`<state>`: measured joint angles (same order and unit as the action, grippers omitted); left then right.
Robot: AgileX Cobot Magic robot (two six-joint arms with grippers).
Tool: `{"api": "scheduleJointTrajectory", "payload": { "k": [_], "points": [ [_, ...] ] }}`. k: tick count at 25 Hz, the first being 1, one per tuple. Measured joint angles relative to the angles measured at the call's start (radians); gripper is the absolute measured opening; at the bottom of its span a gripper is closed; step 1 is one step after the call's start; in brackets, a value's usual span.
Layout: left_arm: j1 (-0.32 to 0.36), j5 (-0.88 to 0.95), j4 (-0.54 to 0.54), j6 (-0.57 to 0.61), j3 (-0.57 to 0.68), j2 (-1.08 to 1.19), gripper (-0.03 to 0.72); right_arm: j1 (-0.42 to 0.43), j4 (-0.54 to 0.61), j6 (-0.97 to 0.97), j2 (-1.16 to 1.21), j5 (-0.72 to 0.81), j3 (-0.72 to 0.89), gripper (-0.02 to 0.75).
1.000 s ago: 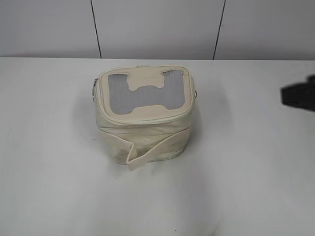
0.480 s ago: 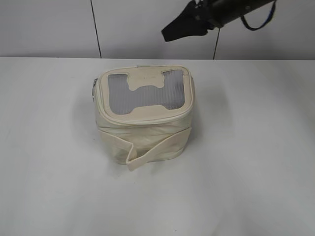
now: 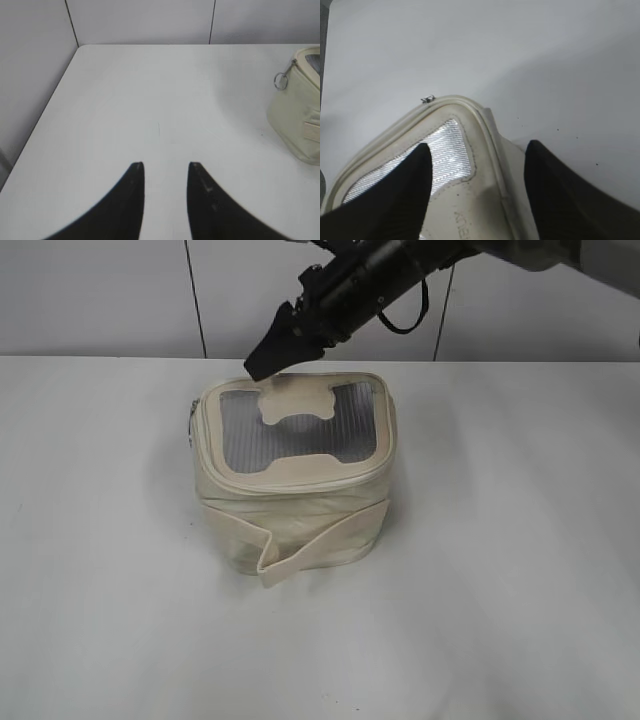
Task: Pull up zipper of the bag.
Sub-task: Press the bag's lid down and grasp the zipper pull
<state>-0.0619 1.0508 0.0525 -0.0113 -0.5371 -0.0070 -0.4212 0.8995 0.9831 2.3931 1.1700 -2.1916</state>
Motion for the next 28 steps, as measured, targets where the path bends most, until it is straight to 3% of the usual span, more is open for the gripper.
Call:
{"api": "scheduleJointTrajectory", "payload": {
  "k": [5,8,10,13,15,19,23,28],
  "points": [
    [0.000,0.000,0.001,0.000,0.000,0.000,0.230,-0.001,-0.007,-0.007,0.046,0.000,-0.009,0.460],
    [0.000,-0.002,0.003,0.000,0.000,0.017,0.230,-0.001,-0.004,-0.009,0.059,-0.001,-0.009,0.421],
    [0.000,-0.009,0.005,0.004,0.000,0.058,0.230,-0.001,0.004,-0.010,0.070,0.000,-0.011,0.354],
    [0.000,-0.061,-0.010,0.024,-0.018,0.160,0.230,-0.001,0.019,-0.010,0.076,0.006,-0.012,0.174],
    [0.000,-0.146,-0.081,0.068,-0.046,0.253,0.225,-0.001,0.019,-0.010,0.076,0.013,-0.012,0.077],
    [-0.032,-0.351,-0.434,0.263,-0.102,0.490,0.186,-0.001,0.019,-0.013,0.078,0.015,-0.012,0.054],
    [-0.054,-0.414,-0.825,0.653,-0.173,0.798,0.181,-0.001,0.020,-0.016,0.079,0.017,-0.012,0.054],
    [0.044,-0.248,-1.220,1.096,-0.311,1.202,0.209,-0.001,0.022,-0.028,0.079,0.020,-0.012,0.052]
  ]
}}
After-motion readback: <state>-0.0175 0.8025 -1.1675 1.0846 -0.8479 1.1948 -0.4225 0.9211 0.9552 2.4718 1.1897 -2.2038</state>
